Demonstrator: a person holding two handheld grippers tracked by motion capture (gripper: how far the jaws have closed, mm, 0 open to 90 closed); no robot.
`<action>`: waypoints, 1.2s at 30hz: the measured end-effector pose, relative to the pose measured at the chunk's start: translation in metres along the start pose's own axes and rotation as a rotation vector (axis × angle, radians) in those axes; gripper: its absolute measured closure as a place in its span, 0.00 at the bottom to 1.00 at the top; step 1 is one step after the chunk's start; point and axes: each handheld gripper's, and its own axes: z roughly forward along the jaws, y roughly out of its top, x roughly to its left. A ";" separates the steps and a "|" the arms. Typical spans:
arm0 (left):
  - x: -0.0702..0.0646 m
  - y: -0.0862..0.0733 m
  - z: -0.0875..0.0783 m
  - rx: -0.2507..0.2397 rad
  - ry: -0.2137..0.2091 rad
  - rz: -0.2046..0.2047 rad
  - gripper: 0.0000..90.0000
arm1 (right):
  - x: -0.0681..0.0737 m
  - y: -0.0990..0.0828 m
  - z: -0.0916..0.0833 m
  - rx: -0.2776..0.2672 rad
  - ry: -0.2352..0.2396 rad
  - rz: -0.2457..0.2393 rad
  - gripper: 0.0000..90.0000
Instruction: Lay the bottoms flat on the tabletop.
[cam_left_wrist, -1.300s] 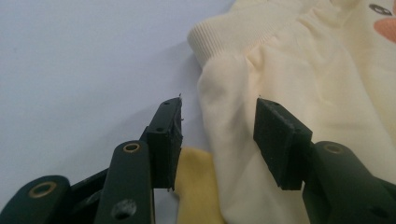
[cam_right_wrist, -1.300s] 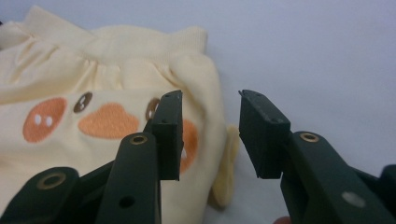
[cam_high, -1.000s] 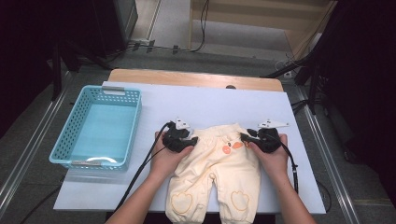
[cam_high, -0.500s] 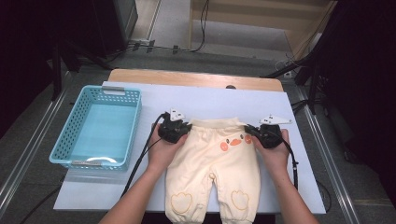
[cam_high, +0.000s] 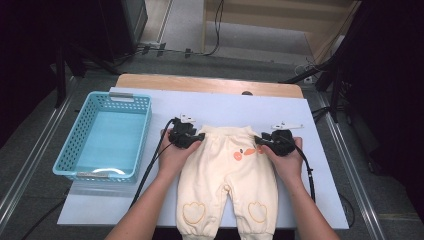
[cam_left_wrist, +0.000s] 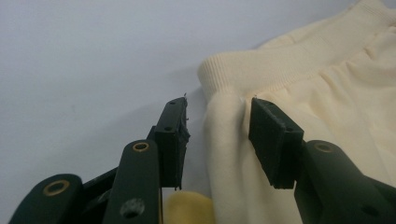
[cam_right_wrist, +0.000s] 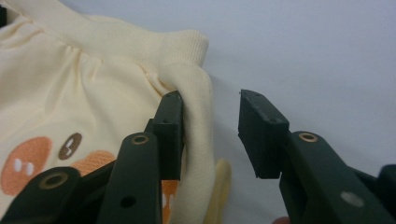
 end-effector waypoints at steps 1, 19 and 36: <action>0.000 -0.001 0.001 0.013 -0.003 0.005 0.69 | -0.001 -0.001 0.001 0.013 0.004 -0.007 0.72; 0.009 0.037 -0.002 -0.053 0.051 0.038 0.91 | -0.007 0.032 0.003 -0.067 -0.041 -0.031 0.95; 0.028 0.065 0.014 -0.072 0.097 0.002 0.90 | -0.016 0.069 0.022 -0.076 -0.090 -0.023 0.95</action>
